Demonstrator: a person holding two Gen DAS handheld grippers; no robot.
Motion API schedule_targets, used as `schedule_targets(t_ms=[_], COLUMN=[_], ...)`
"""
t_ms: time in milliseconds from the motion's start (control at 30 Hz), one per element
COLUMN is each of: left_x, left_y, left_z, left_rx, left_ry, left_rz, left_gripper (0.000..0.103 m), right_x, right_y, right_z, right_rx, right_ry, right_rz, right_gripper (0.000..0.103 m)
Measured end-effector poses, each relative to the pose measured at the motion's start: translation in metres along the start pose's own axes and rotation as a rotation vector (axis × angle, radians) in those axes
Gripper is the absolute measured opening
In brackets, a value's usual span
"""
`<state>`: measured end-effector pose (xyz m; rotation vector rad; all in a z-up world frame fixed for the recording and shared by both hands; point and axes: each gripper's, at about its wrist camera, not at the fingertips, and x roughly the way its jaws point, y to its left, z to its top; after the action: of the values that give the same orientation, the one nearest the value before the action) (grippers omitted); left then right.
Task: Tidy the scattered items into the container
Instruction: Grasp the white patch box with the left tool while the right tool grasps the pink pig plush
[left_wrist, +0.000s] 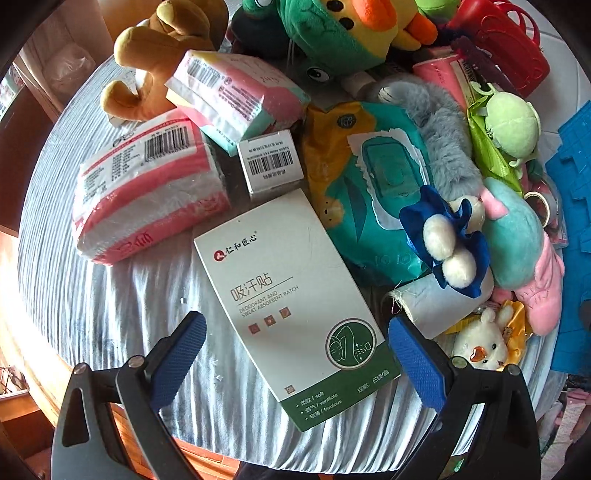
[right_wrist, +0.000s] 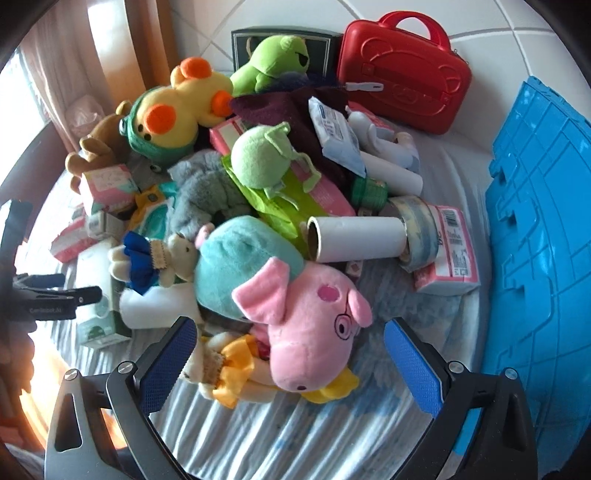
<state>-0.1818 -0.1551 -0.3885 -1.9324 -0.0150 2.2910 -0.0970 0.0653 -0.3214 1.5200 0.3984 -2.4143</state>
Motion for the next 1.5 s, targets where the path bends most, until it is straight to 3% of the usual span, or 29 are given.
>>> schedule_targets(t_ms=[367, 733, 833, 900, 933, 1067, 1133, 1500], left_x=[0.039, 0.044, 0.042, 0.038, 0.035, 0.029, 0.024, -0.028], left_y=[-0.014, -0.035, -0.040, -0.043, -0.045, -0.049, -0.051, -0.075], left_z=[-0.009, -0.010, -0.014, -0.016, -0.018, -0.026, -0.031, -0.051], left_rx=[-0.034, 0.010, 0.028, 0.039, 0.046, 0.067, 0.073, 0.138], left_ry=[0.102, 0.109, 0.116, 0.109, 0.109, 0.109, 0.107, 0.028], left_rz=[0.047, 0.098, 0.099, 0.098, 0.097, 0.091, 0.085, 0.092], left_gripper=[0.101, 0.102, 0.101, 0.091, 0.091, 0.086, 0.085, 0.082], right_x=[0.076, 0.105, 0.118, 0.125, 0.124, 0.112, 0.106, 0.054], right_y=[-0.009, -0.005, 0.004, 0.009, 0.006, -0.011, -0.014, -0.027], right_z=[0.007, 0.006, -0.004, -0.009, -0.008, 0.001, 0.000, -0.007], right_rx=[-0.149, -0.206, -0.292, -0.346, -0.315, -0.211, -0.207, -0.079], right_ry=[0.097, 0.135, 0.182, 0.194, 0.187, 0.177, 0.173, 0.116], right_rz=[0.000, 0.076, -0.010, -0.060, -0.043, 0.014, 0.027, 0.074], right_gripper=[0.103, 0.103, 0.103, 0.103, 0.103, 0.078, 0.072, 0.069])
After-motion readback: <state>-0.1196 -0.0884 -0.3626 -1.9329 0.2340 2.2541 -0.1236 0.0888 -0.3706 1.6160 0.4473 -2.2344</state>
